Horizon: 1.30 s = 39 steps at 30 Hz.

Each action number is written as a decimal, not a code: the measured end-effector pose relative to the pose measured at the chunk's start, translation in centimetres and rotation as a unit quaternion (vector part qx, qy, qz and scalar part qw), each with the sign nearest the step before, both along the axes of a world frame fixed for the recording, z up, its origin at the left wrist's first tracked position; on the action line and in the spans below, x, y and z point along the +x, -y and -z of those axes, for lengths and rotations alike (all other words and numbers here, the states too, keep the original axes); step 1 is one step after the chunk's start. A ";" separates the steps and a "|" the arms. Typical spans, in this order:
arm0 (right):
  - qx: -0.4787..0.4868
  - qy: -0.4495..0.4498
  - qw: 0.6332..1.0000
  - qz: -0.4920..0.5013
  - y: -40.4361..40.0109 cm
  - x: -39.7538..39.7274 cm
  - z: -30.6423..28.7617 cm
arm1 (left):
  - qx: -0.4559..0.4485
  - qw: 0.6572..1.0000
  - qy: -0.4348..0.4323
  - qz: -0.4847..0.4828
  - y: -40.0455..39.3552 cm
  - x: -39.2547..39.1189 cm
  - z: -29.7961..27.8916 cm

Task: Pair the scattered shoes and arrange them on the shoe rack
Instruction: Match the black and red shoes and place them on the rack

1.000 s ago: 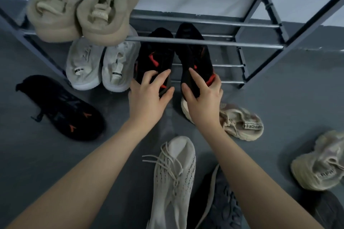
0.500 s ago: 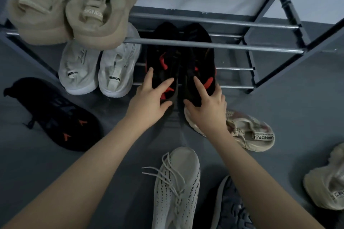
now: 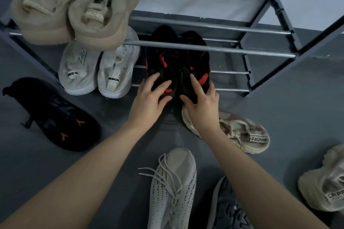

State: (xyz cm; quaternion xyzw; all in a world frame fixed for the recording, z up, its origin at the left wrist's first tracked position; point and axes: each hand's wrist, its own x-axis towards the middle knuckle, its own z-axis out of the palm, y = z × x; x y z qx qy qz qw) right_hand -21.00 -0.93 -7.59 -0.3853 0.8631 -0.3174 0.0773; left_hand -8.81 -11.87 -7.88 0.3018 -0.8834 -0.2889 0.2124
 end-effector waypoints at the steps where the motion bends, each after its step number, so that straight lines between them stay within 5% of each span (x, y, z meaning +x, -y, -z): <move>1: 0.007 -0.002 1.000 -0.001 0.0 0.0 0.1 | 0.023 1.000 -0.012 -0.010 0.0 0.0 -0.1; 8: -0.021 0.013 1.000 -0.013 -1.2 -0.6 0.3 | 0.100 0.990 -0.018 -0.094 -1.6 -0.1 -0.6; 23: 0.069 -0.054 0.995 0.038 -2.0 0.5 1.3 | 0.068 0.985 0.023 -0.159 -3.0 -0.9 -0.7; 34: 0.082 -0.030 0.996 0.031 -2.9 1.0 -0.1 | -0.059 0.970 0.207 -0.110 -2.5 -0.2 -2.1; 39: 0.025 -0.009 0.999 -0.020 -7.3 3.6 -1.0 | -0.081 0.982 0.158 -0.059 -5.0 3.0 -3.7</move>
